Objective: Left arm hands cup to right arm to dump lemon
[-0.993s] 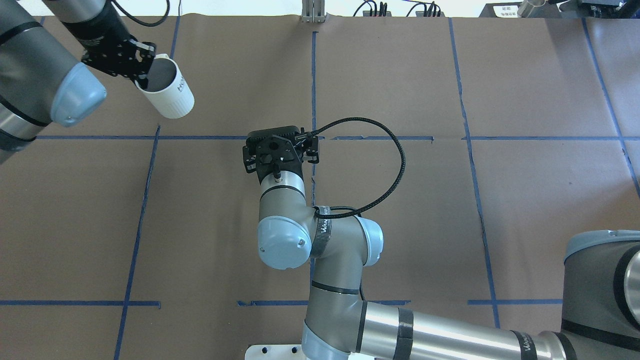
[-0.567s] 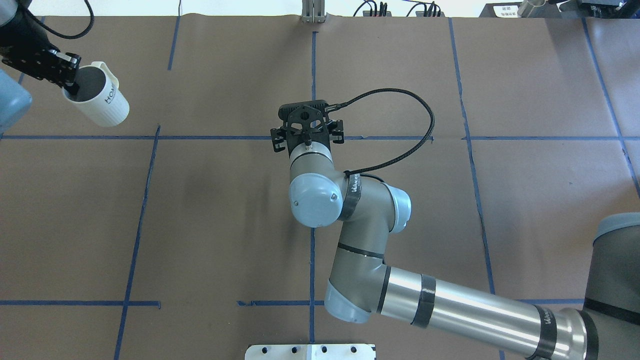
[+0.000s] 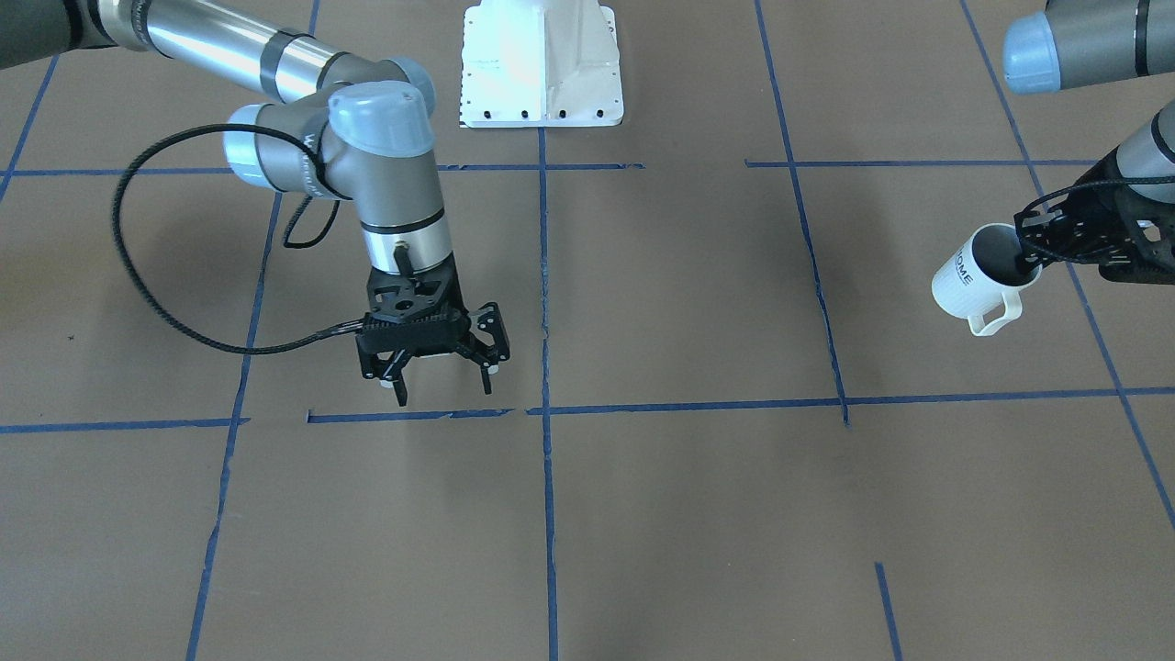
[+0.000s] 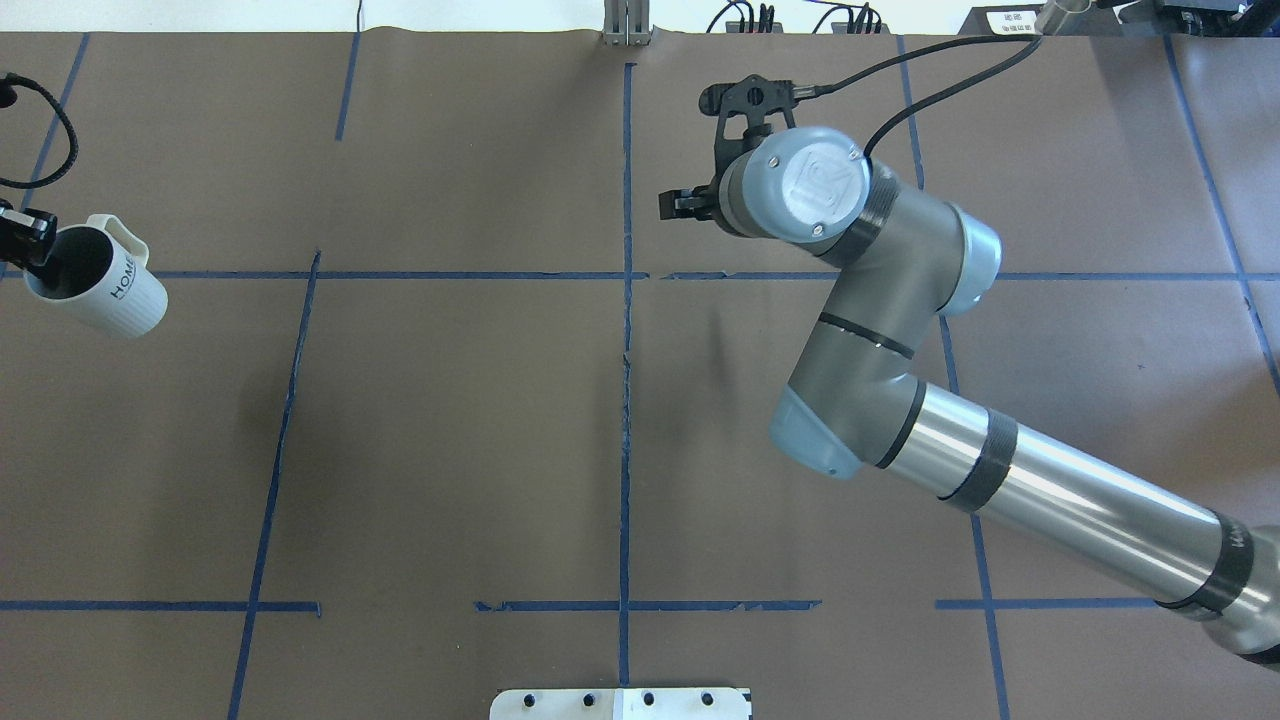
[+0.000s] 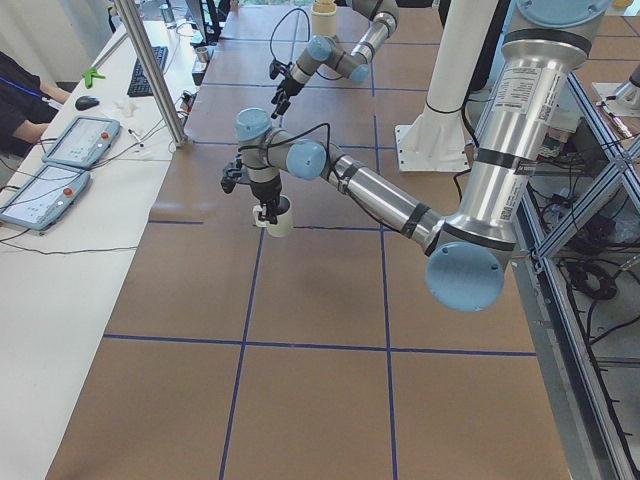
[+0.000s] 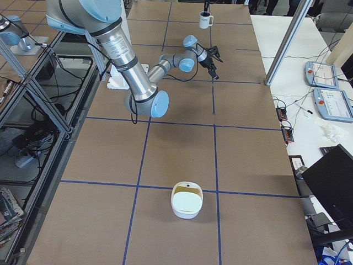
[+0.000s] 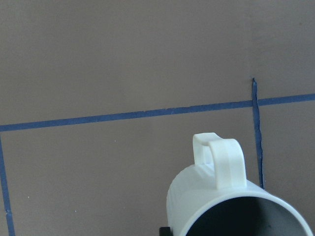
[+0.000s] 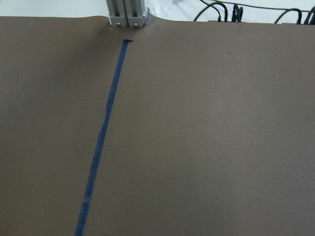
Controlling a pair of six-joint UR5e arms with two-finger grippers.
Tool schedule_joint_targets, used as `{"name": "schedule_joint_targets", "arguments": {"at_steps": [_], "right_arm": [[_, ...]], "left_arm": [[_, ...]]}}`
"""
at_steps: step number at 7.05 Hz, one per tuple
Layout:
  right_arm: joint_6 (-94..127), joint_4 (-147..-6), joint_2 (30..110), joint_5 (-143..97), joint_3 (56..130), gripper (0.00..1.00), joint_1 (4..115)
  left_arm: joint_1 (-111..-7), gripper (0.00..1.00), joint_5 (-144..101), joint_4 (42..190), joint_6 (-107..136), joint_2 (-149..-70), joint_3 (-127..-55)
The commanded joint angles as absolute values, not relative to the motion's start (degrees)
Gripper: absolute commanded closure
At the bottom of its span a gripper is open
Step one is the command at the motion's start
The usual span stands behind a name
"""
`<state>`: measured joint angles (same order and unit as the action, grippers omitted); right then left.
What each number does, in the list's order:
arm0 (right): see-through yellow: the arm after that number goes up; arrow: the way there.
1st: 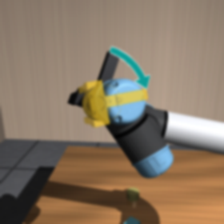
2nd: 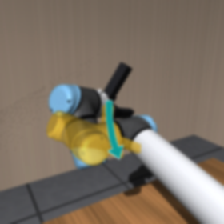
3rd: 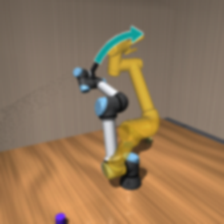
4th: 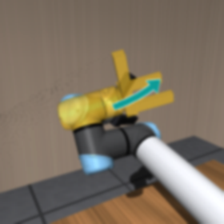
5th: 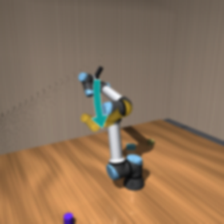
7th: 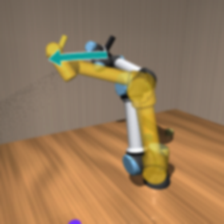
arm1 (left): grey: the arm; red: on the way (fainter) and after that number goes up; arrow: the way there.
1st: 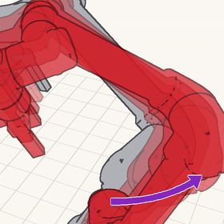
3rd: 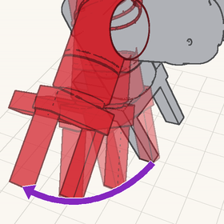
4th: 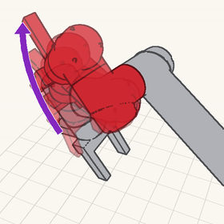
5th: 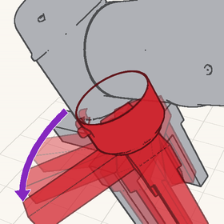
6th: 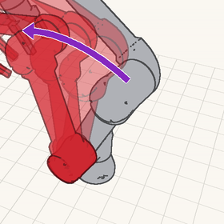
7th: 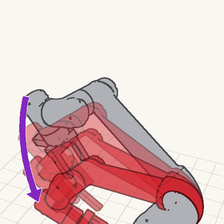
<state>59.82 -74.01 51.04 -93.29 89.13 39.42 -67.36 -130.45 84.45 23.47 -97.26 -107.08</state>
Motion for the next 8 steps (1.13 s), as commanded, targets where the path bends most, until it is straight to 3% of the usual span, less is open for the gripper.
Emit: {"name": "schedule_joint_targets", "arguments": {"at_steps": [1,3,6,7,8], "right_arm": [[58.2,-81.0,52.5,-109.6,91.1,0.0,48.7],[44.9,-86.8,57.4,-116.4,97.4,0.0,55.2],[34.6,-91.8,58.9,-122.2,98.8,0.0,61.4],[34.1,-91.7,59.3,-122.5,98.9,0.0,61.7],[34.1,-91.7,59.3,-122.5,98.9,0.0,61.7]], "left_arm": [[-67.1,1.0,-130.5,89.3,23.8,-94.3,-104.8],[-66.4,1.0,-130.5,92.6,25.0,-93.1,-103.5],[-62.1,1.0,-128.8,109.7,34.9,-91.5,-95.8],[-60.2,0.97,-128.2,111.3,35.2,-91.6,-94.1],[-60.0,0.81,-128.6,111.0,35.3,-92.2,-94.4]]}}
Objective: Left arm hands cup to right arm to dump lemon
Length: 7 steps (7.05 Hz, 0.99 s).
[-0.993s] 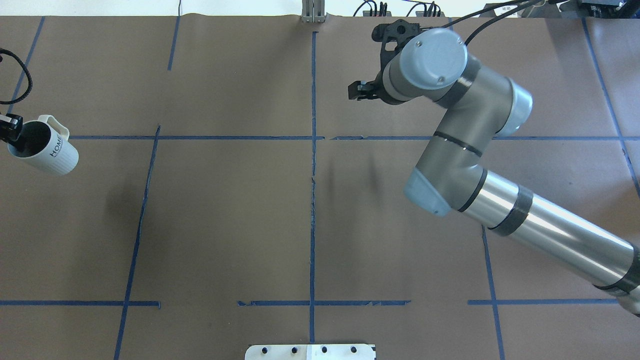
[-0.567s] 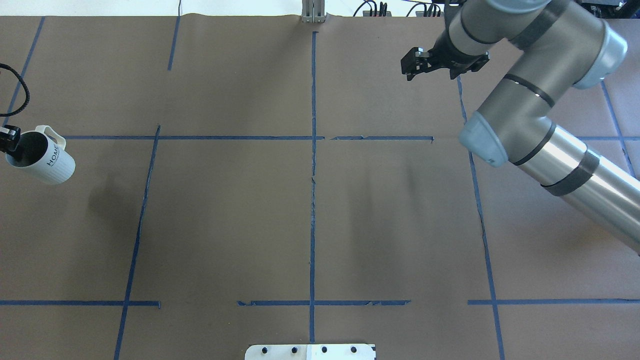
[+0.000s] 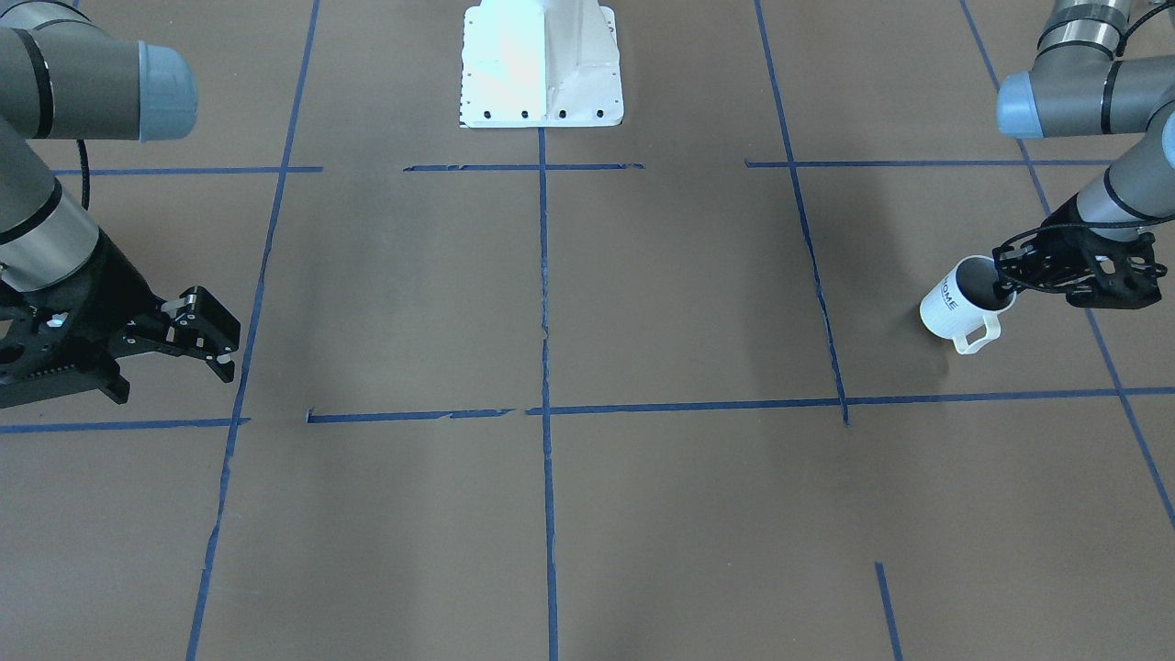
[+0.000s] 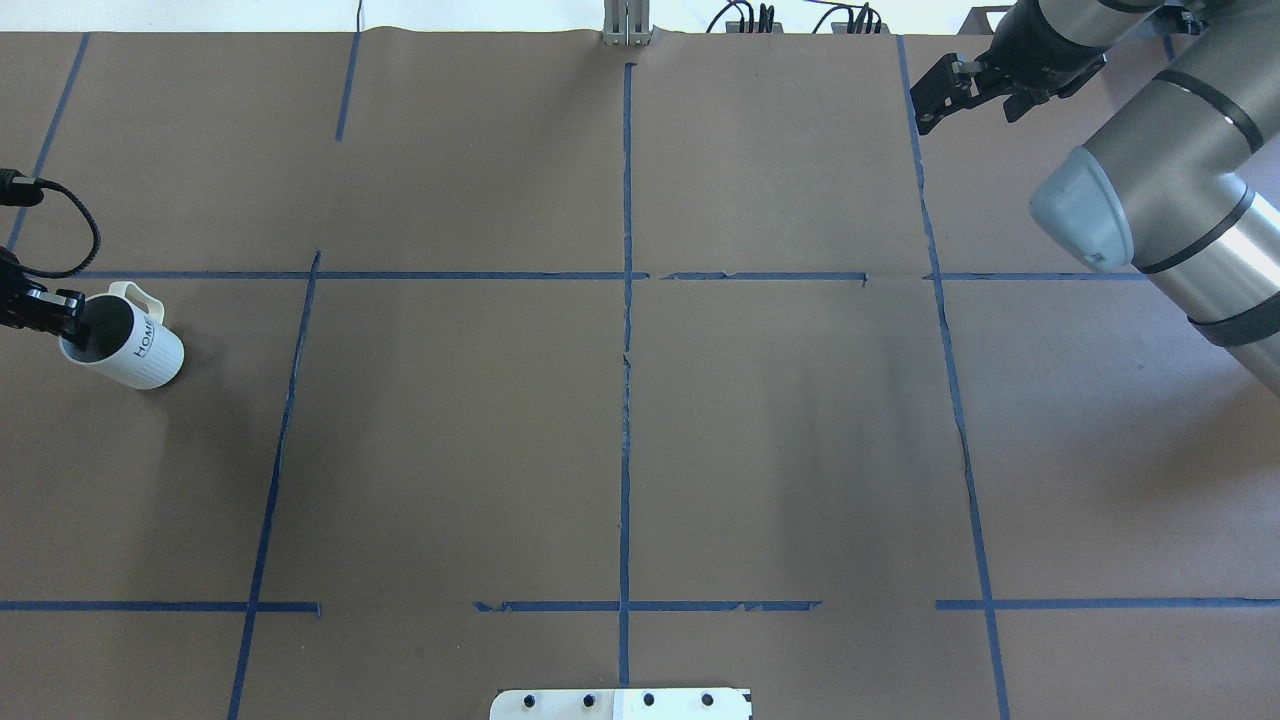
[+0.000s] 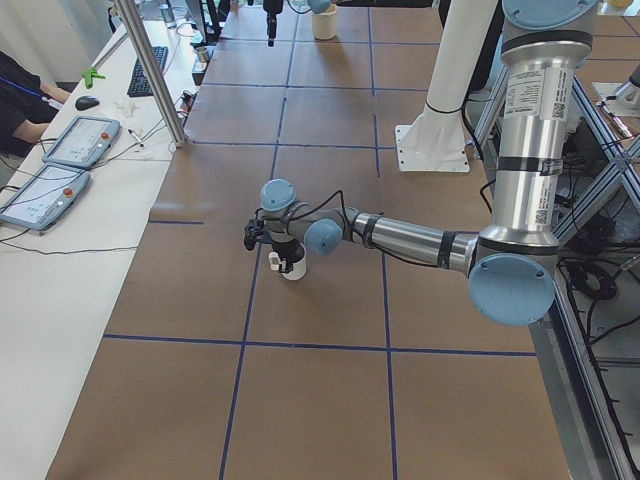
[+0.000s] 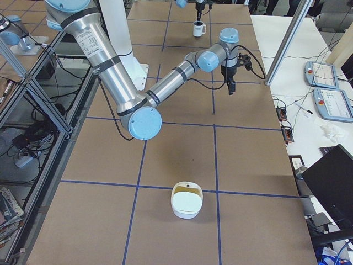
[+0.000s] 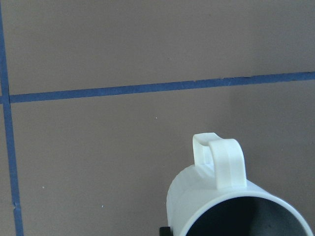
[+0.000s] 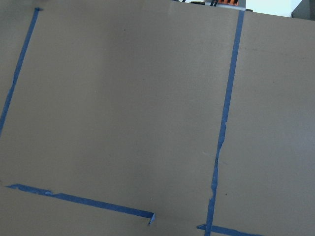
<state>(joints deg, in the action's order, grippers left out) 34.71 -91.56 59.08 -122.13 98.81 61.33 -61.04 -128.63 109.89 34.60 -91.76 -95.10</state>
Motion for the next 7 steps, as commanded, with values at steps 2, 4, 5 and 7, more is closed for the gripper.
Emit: {"name": "schedule_joint_targets", "arguments": {"at_steps": [2,4,5,7], "right_arm": [[34.1,-91.7,59.4,-122.5,98.8,0.0,61.7],[34.1,-91.7,59.5,-122.5,98.9,0.0,61.8],[34.1,-91.7,59.5,-122.6,98.8,0.0,61.8],[32.3,-91.6,61.5,-123.3,98.8,0.0,62.8]], "left_arm": [[-60.0,0.0,-128.8,110.2,35.2,-92.7,-96.1],[-61.4,0.0,-128.6,94.4,29.2,-93.2,-104.2],[-66.6,0.0,-128.4,84.5,21.7,-96.1,-107.7],[-70.7,0.0,-128.3,76.6,9.8,-98.5,-108.6]]}}
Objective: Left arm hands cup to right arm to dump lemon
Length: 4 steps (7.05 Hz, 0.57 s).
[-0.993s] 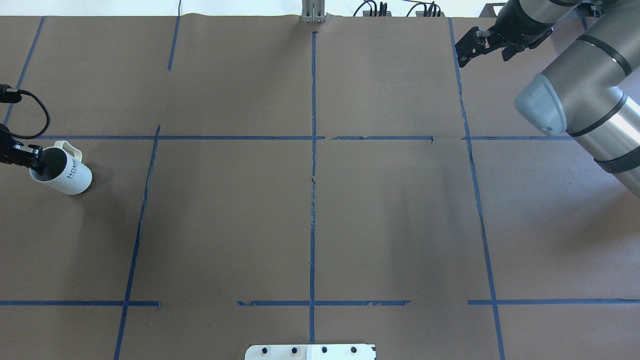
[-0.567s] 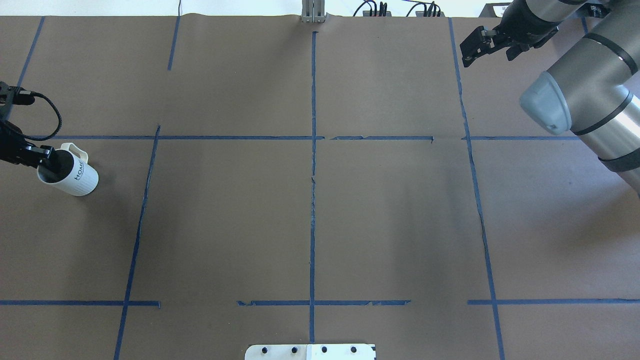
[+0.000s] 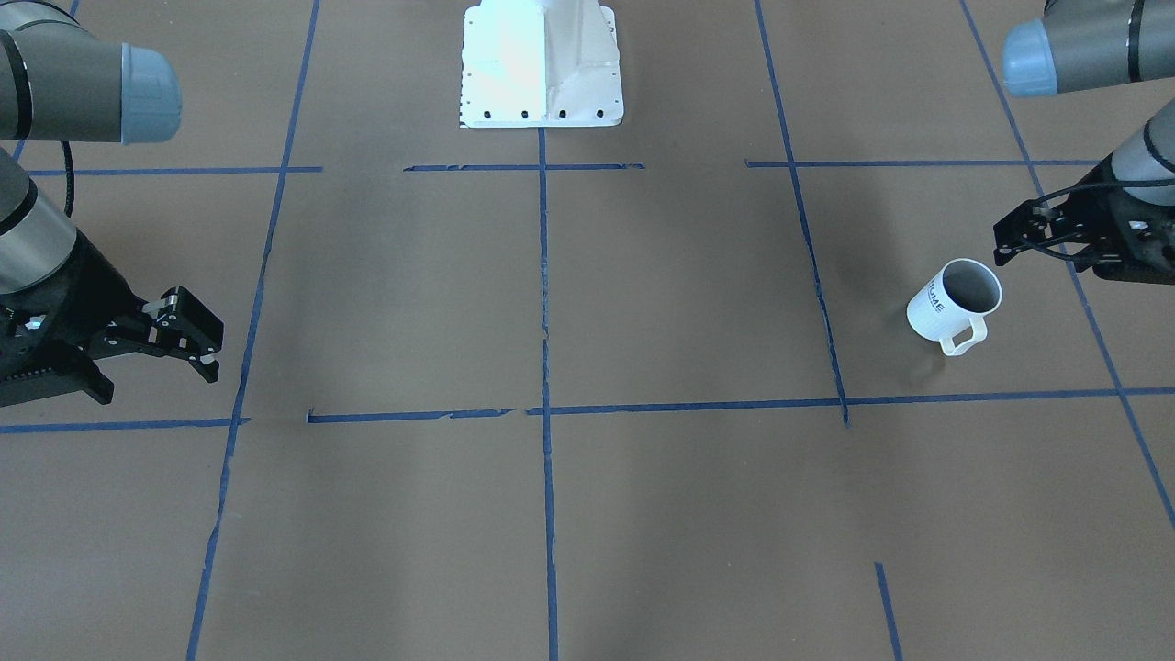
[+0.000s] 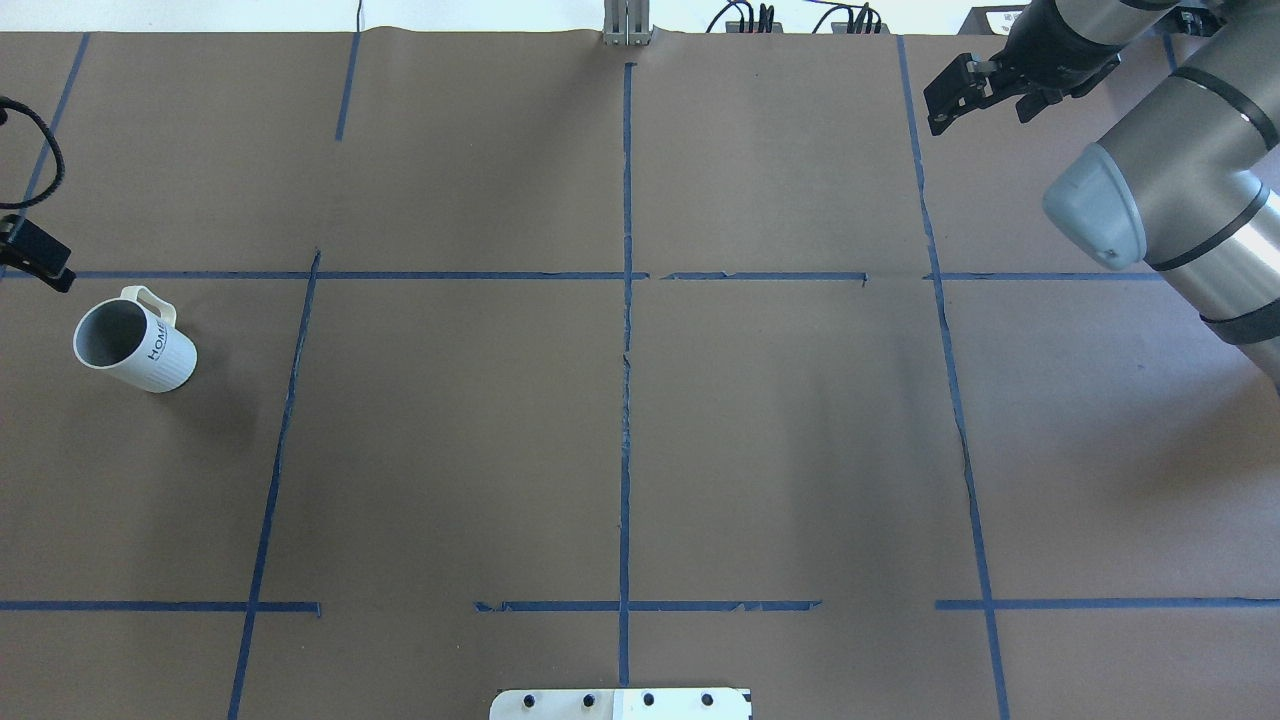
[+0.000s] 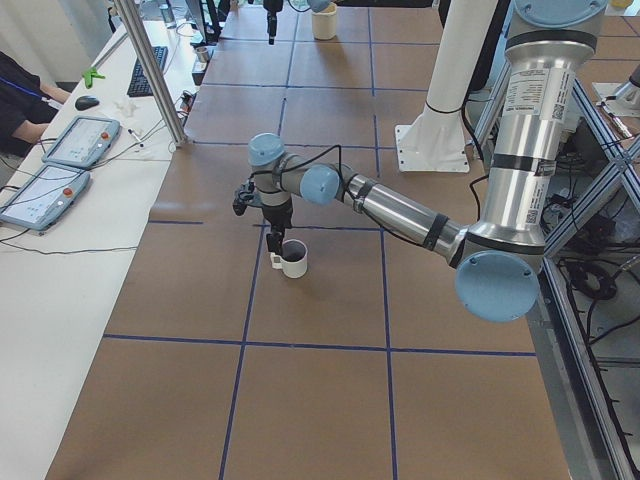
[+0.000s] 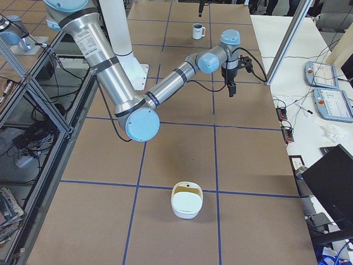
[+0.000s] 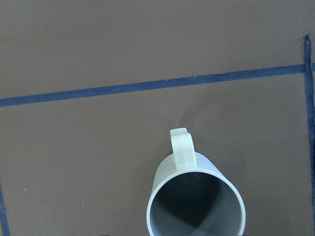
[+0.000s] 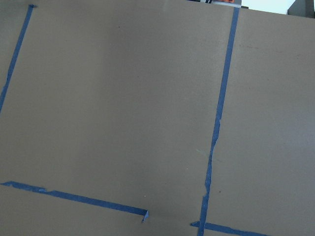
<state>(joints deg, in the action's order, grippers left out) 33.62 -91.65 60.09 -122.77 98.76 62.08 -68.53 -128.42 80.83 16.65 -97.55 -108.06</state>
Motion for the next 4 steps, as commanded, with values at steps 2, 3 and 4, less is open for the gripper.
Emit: {"name": "schedule_joint_targets", "arguments": {"at_steps": [2,3,4], "right_arm": [[16.7,-91.8,68.3,-127.4,98.4,0.0,69.9],[9.2,-91.8,72.2,-127.7,98.4,0.0,73.7],[1.8,-91.8,76.5,-128.0,98.1,0.0,77.6]], "left_arm": [[-76.8,0.0,-128.8,77.1,-0.3,-95.9,-105.5],[-80.6,0.0,-128.8,77.4,-7.1,-93.8,-103.4],[-85.2,0.0,-128.9,77.5,-10.9,-92.8,-101.5]]}}
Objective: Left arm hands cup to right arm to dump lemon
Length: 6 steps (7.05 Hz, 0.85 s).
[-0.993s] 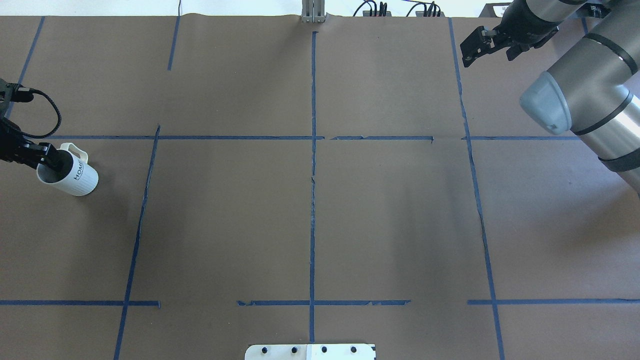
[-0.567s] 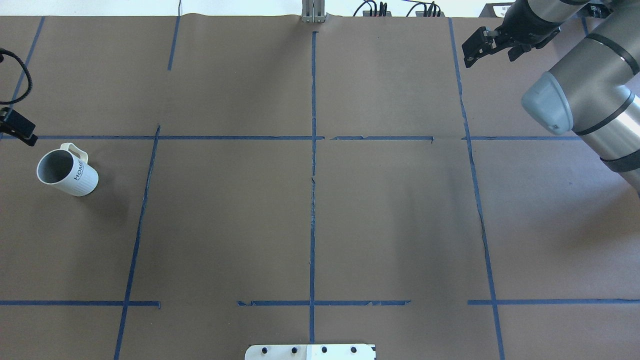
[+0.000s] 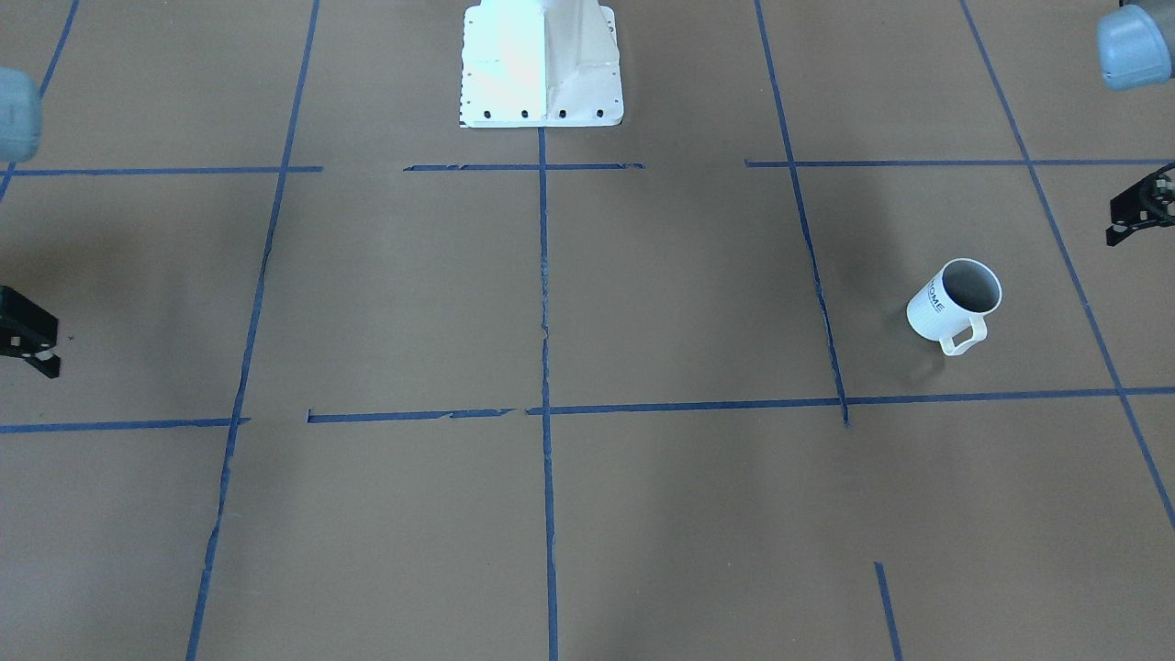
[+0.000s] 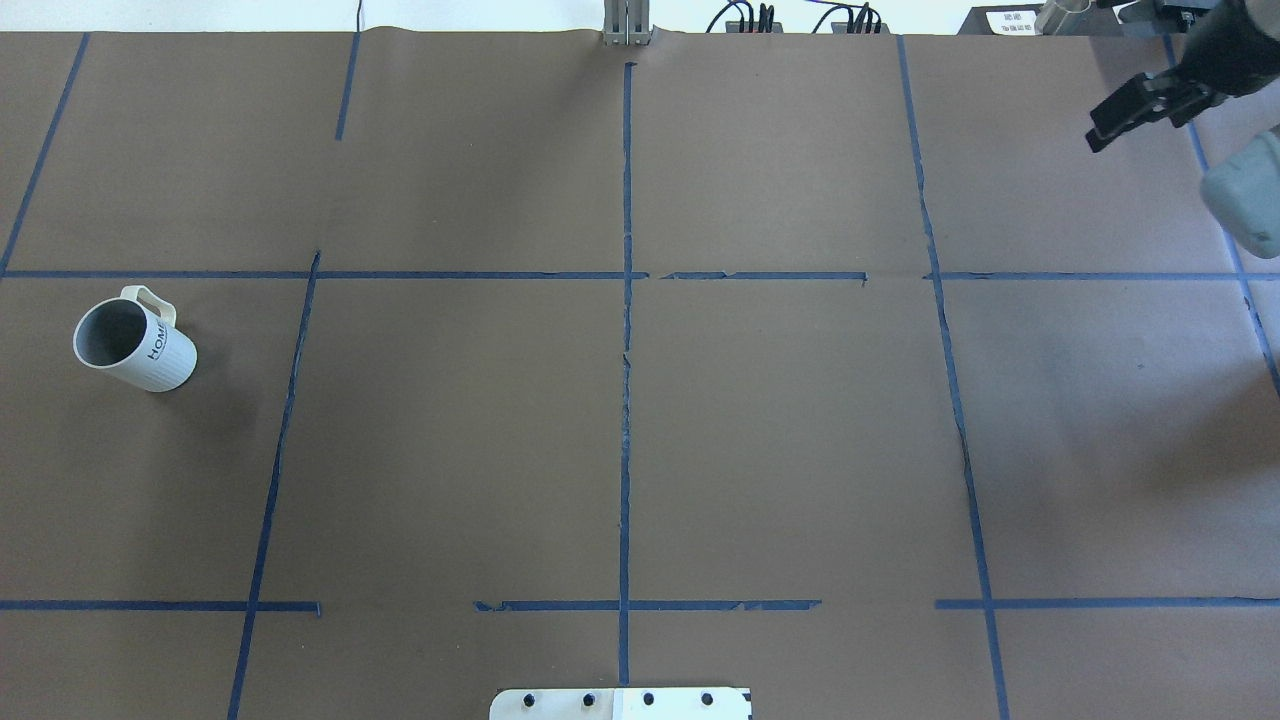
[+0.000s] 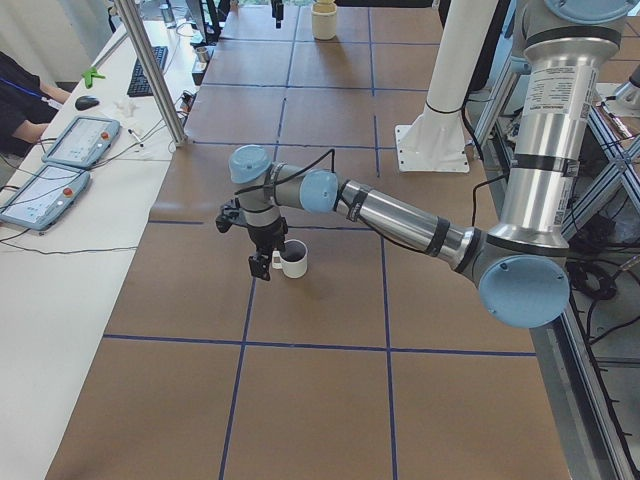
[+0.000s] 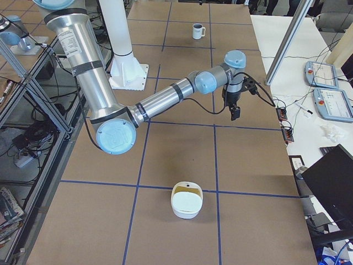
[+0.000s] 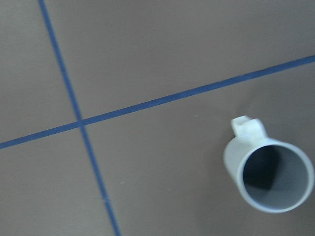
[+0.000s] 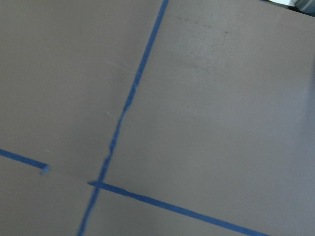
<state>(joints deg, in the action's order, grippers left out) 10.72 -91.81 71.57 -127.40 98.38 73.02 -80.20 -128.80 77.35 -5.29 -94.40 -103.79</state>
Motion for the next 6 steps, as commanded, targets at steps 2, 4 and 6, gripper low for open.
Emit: {"name": "schedule_joint_targets", "arguments": {"at_steps": [2,4,6], "right_arm": [[-7.2,-99.7,81.4,-127.9,98.1,0.0,83.7],[-7.0,-101.0,88.9,-130.2,98.2,0.0,86.6],[-7.0,-100.0,92.9,-135.1,98.6,0.0,88.2]], "left_arm": [[-89.1,0.0,-129.1,80.0,-10.7,-87.6,-101.2],[-89.2,0.0,-129.8,80.1,-10.5,-84.8,-100.8],[-89.3,0.0,-129.9,79.9,-10.5,-83.7,-101.4]]}}
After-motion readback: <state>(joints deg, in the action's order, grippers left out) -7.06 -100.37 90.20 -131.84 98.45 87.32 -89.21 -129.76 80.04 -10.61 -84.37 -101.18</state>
